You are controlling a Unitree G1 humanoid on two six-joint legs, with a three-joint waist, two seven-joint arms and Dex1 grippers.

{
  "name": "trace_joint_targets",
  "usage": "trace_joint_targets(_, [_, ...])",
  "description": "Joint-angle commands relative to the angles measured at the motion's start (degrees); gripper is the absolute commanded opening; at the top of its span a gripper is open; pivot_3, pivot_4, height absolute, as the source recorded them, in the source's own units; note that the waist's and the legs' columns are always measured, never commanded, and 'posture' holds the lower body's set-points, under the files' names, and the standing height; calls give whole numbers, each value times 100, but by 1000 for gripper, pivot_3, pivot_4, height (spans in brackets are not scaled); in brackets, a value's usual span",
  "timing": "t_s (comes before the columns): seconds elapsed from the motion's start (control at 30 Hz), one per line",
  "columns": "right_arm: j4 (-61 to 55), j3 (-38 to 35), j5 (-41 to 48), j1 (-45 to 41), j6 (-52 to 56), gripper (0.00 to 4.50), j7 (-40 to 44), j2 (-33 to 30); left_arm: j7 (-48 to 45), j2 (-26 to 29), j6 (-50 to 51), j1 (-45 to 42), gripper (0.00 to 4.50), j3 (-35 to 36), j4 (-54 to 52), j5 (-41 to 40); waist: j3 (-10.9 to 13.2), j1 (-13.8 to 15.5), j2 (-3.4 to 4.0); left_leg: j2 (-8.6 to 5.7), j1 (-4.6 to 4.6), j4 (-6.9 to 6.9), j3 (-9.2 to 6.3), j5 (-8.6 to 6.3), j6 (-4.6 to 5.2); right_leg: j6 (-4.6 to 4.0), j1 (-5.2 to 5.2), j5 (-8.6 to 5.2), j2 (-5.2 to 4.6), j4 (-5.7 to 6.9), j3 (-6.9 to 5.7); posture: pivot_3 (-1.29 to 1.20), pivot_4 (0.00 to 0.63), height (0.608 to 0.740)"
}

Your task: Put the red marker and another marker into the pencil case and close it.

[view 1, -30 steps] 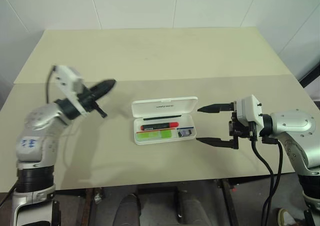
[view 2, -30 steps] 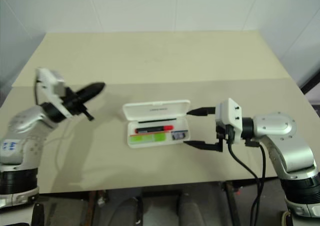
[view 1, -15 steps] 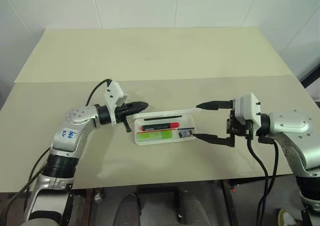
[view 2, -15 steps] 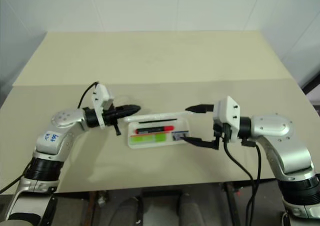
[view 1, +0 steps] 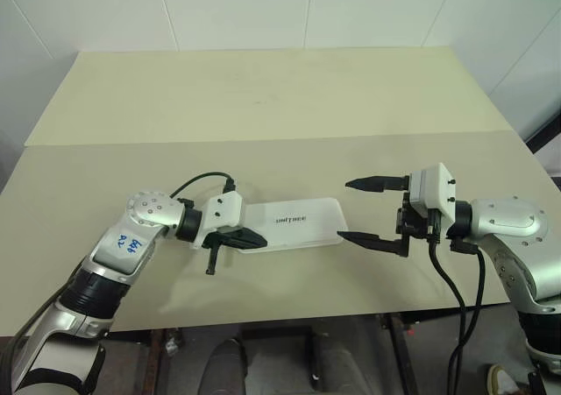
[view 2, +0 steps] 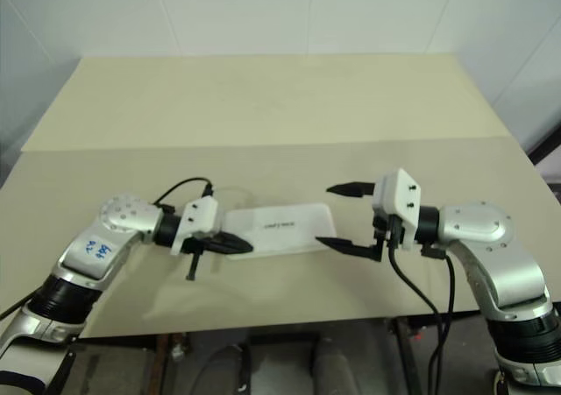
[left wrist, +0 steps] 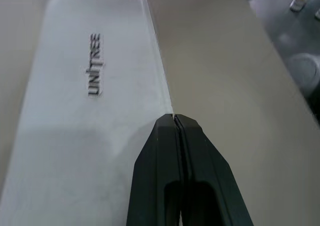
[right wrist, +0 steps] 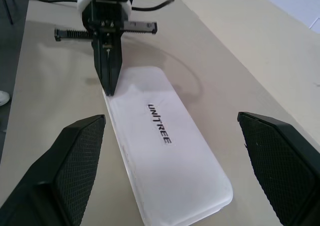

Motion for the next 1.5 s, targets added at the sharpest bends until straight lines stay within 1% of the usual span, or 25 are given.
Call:
trace_joint_targets(0.03, [-267,-232,84,81,-52,4500,-119,-4,335,-139,-44,-136,55,19,210,314,0,3,0,0,0,2,0,0,1,1,0,0,0,2,0,0,150,740])
trace_joint_targets(0.3, [-324,-267,85,145,-60,4500,-254,-14,602,-303,222,-325,55,-65,380,529,0,-4,0,0,2,6,-1,1,2,5,2,3,1,6,1,0,150,740])
trace_joint_targets(0.53, [-325,-244,91,125,-59,4500,-290,-3,491,-136,313,-368,55,-397,306,920,0,0,0,0,5,8,-1,2,3,6,4,3,2,10,2,0,150,740])
trace_joint_targets(0.7, [-380,-177,89,162,-31,4500,-376,65,478,-371,582,-454,55,-475,41,770,-1,0,1,0,9,8,-1,3,4,5,7,3,2,10,2,0,150,740])
trace_joint_targets(0.8, [-382,-174,103,153,-7,4500,-398,84,534,-427,888,-429,55,-258,-137,554,-1,9,1,-1,6,8,-1,3,4,5,8,3,2,9,2,0,150,740])
trace_joint_targets(0.87, [-347,-197,131,152,2,4500,-370,72,578,-436,1349,-422,55,20,-299,258,-1,3,1,-1,5,7,-1,3,4,6,8,3,2,7,2,0,150,740])
trace_joint_targets(0.97, [-200,-215,131,134,-34,4500,-277,40,673,-382,1839,-385,55,721,-546,-331,1,-22,-1,0,5,5,-2,3,4,17,4,7,4,10,2,0,150,740])
trace_joint_targets(1.0, [-144,-224,123,131,-59,4500,-245,30,628,-347,1874,-344,451,905,-639,-514,0,-25,-1,1,3,3,-3,3,4,27,1,12,6,11,2,0,150,740])
trace_joint_targets(1.03, [-84,-232,112,125,-87,4500,-217,27,516,-331,1902,-275,635,1137,-777,-805,1,-26,-1,2,4,2,-4,3,4,41,1,21,7,12,2,0,150,740])
trace_joint_targets(1.07, [-31,-244,107,120,-111,4500,-196,29,389,-330,1898,-201,971,1331,-917,-1091,0,-25,0,3,5,-1,-4,3,4,70,0,35,8,12,1,0,150,740])
trace_joint_targets(1.13, [70,-258,128,103,-115,4500,-198,71,80,-350,1705,34,1601,1802,-1182,-1679,1,-19,0,3,5,-3,-4,2,4,72,0,35,7,11,1,0,150,740])
trace_joint_targets(1.17, [121,-279,144,105,-127,4500,-181,77,51,-352,1684,103,1980,1912,-1258,-1825,1,-15,0,3,3,-4,-4,2,4,70,0,35,6,7,1,0,150,740])
trace_joint_targets(1.2, [194,-318,144,117,-189,4500,-153,83,166,-332,1700,173,2371,1956,-1307,-1814,1,-10,0,3,4,-4,-3,0,1,71,0,34,5,6,0,0,150,740])
trace_joint_targets(1.23, [231,-341,272,144,-33,4500,-129,72,101,-233,1510,327,2693,1984,-1361,-1742,1,-8,0,3,3,-3,-4,0,1,71,0,34,5,6,0,0,150,740])
trace_joint_targets(1.27, [281,-310,221,181,-69,4500,-85,34,89,-67,1442,516,3054,1962,-1416,-1612,1,-6,0,2,3,-3,-4,0,1,71,0,34,5,5,1,0,150,740])
trace_joint_targets(1.3, [304,-276,187,210,-53,4500,-59,-1,37,25,1148,733,3420,2005,-1460,-1486,1,-7,0,2,3,-3,-4,0,1,70,0,34,5,5,0,0,150,740])
trace_joint_targets(1.4, [403,-285,58,210,-208,4500,21,-55,257,38,1000,1012,4436,2115,-1576,-1555,1,-7,-1,3,4,-3,-3,0,2,62,1,29,3,3,1,0,150,740])
trace_joint_targets(1.43, [434,-303,65,189,-220,4500,35,-53,342,46,961,1062,4477,2123,-1568,-1525,1,-8,-1,3,2,-1,-3,0,2,47,1,21,3,2,1,0,150,740])
trace_joint_targets(1.47, [474,-323,65,167,-237,4500,40,-47,400,44,848,1132,4477,2164,-1551,-1496,1,-3,-1,2,1,0,-3,0,2,3,1,-2,1,1,1,0,150,740])
trace_joint_targets(1.5, [505,-335,63,155,-251,4500,50,-48,453,56,785,1196,4477,2206,-1523,-1485,1,-1,-1,2,2,2,-2,0,2,3,2,-2,-1,2,1,0,150,740])
